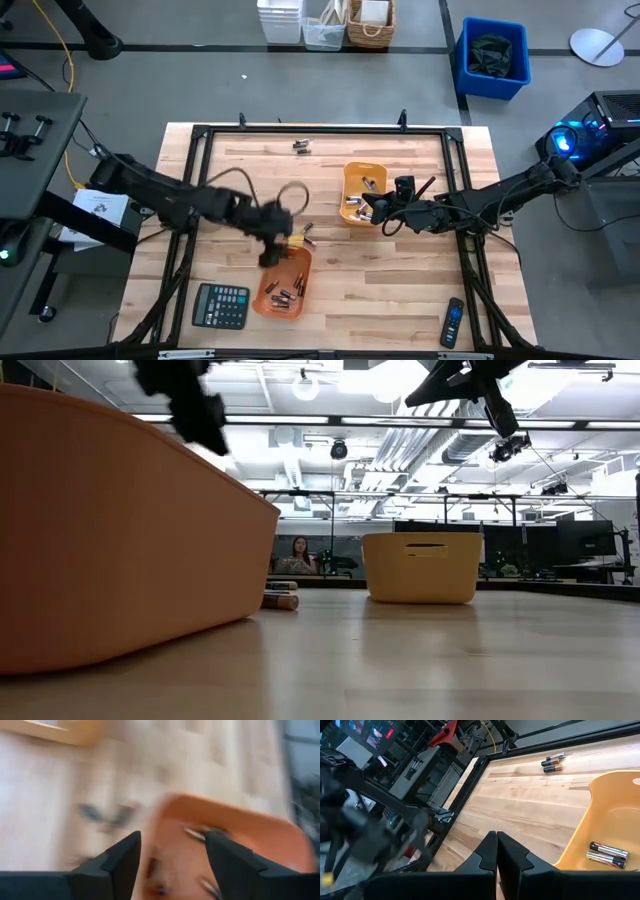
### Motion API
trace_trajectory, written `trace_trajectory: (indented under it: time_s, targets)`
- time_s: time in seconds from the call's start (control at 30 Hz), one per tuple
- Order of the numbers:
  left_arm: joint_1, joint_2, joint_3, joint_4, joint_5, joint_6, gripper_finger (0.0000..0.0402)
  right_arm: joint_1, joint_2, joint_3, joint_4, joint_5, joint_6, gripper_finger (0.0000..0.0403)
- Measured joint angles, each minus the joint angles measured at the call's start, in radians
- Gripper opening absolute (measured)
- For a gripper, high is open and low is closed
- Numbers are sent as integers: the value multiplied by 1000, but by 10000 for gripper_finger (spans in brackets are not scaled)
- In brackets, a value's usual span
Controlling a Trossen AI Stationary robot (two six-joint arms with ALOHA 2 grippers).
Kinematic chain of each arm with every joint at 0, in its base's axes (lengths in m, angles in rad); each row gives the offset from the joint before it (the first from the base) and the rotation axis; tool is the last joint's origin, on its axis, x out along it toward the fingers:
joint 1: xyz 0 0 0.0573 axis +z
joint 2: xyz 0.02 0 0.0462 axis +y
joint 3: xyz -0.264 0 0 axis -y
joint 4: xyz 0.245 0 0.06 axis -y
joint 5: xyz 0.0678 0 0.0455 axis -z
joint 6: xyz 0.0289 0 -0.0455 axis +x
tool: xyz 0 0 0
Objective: Sort batteries
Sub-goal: Put the black battery into the orange bin
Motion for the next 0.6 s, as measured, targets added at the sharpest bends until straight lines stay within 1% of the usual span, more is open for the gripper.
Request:
trace_trajectory:
  time_s: [0.07, 0.1, 0.2, 0.27, 0.43, 0.53, 0.6]
  targets:
    - [57, -1, 32, -34, -63, -46, 228, 0, 0, 0, 0, 0, 0, 0]
    - [91, 3, 38, -36, -67, -88, 230, 0, 0, 0, 0, 0, 0, 0]
    - [185, 42, 30, -37, -36, -245, 232, 0, 0, 0, -1, 0, 0, 0]
    - [224, 93, 22, -47, -20, -323, 230, 0, 0, 0, -1, 0, 0, 0]
    - [236, 225, 22, -106, 49, -465, 227, 0, 1, 0, -4, 0, 6, 0]
    - [215, 291, 22, -153, 55, -482, 227, 0, 1, 0, -4, 0, 6, 0]
    - [206, 326, 22, -168, 37, -477, 227, 0, 1, 0, -4, 8, 7, 0]
